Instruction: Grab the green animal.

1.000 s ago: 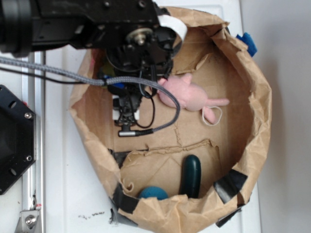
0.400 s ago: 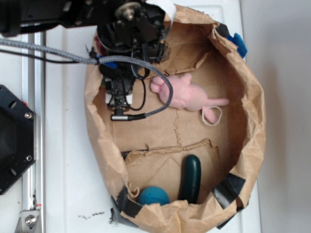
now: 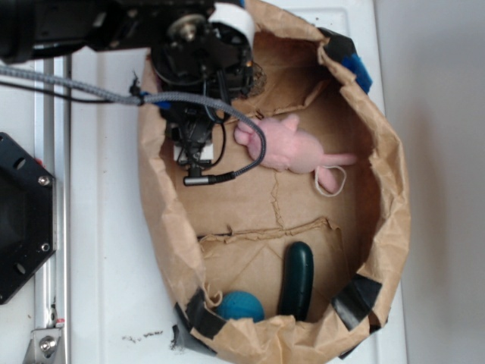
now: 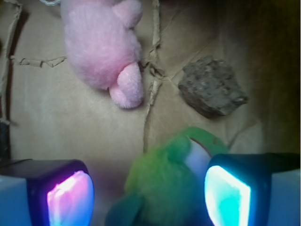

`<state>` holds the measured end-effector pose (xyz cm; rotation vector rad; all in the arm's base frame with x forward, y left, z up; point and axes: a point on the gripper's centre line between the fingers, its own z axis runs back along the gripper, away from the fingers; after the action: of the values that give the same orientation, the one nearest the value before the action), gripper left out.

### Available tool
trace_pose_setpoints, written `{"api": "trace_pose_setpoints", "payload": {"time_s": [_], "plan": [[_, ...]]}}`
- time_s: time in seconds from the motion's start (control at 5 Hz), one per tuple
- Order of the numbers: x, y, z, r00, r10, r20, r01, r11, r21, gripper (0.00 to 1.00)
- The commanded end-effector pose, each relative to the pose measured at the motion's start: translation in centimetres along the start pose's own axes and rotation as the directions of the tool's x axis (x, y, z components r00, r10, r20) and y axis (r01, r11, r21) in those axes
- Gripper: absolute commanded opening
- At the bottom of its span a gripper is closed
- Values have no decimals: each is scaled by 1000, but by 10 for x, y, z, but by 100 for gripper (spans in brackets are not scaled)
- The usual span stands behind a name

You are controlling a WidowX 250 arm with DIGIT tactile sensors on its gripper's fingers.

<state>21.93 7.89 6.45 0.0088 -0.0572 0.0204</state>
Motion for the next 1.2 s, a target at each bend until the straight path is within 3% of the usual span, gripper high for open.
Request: {"api": "trace_pose_setpoints", "payload": {"time_s": [0.0, 0.6, 0.8, 1.0], "plan": [[10, 2, -16, 1000, 20, 4, -20, 1000, 7, 100], [15, 5, -17, 1000, 19, -20, -20, 1000, -3, 100], [11, 10, -7, 990, 85, -112, -81, 996, 38, 100], [3, 12, 4, 976, 160, -149, -156, 987, 32, 100]]}}
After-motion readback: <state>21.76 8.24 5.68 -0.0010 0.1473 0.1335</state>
